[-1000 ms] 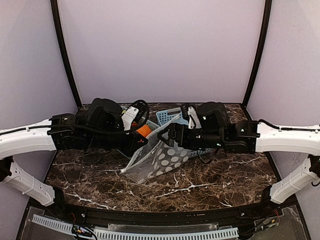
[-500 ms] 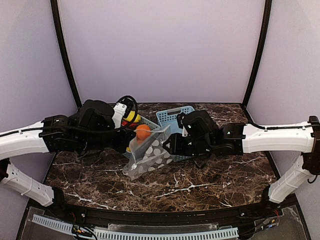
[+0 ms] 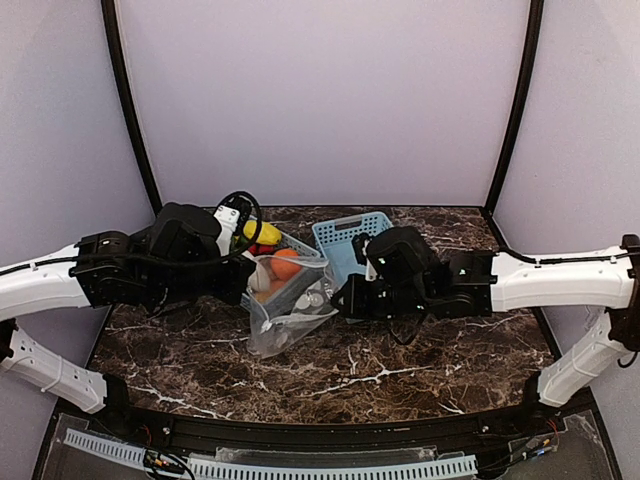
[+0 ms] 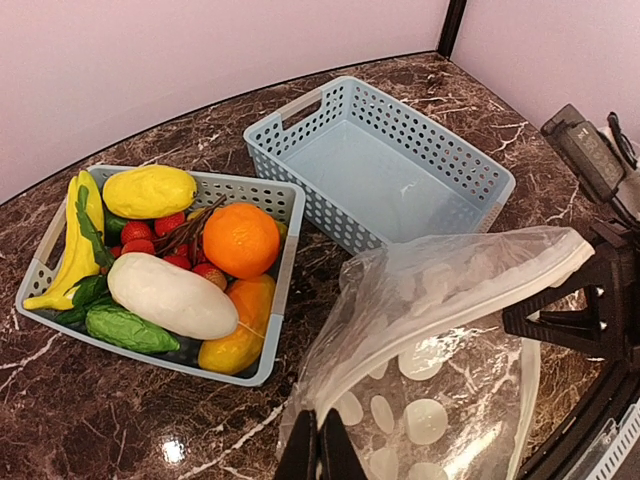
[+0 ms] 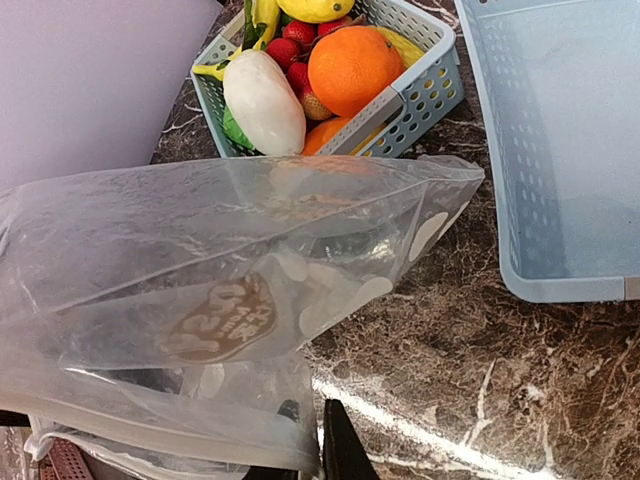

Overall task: Place the food in the zip-top bag and seal the zipper
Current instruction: Open the zipper food storage bag at the center of the board.

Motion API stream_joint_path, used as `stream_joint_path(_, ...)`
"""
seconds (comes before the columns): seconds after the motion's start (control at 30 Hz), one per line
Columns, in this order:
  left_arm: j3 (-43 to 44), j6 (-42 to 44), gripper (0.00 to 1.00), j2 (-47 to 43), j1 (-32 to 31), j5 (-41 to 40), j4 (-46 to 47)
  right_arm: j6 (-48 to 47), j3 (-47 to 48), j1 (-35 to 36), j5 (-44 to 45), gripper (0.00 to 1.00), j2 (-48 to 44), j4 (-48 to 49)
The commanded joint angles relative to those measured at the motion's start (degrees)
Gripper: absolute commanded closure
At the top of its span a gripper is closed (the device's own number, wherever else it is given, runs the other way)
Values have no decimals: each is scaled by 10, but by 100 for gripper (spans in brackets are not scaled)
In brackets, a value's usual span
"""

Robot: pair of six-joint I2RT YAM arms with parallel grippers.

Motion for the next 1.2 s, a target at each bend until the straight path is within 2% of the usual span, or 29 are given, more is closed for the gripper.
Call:
stream_joint_path(0.0, -9, -14, 99, -10, -2, -28, -29, 15, -16, 9, -3, 91, -35, -31)
stream_joint_path(0.2, -9, -17, 99, -5, -1, -24, -27, 20, -28, 12, -2, 91, -61, -60)
stream_joint_path(0.4, -34, 16, 99, 4, -1, 91, 58, 6, -27, 12, -10, 89, -78, -56)
stream_joint_path(0.6, -42, -6, 99, 43, -1, 173, 107, -8, -17, 11, -11, 70, -82, -43)
stream_joint_path(0.73, -39, -12, 99, 56, -1, 189, 130, -14, -18, 12, -31, 58, -81, -24)
stream_joint_path(0.8, -37, -12, 99, 58, -1, 188, 134, -15, -22, 15, -39, 55, -82, -7)
stream_joint_path(0.97, -35, -13, 99, 58, -1, 185, 134, 0, -39, 18, -40, 55, -75, 27)
stream_joint_path(1.17, -37, -17, 99, 54, -1, 185, 132, 9, -35, 18, -42, 59, -43, 48)
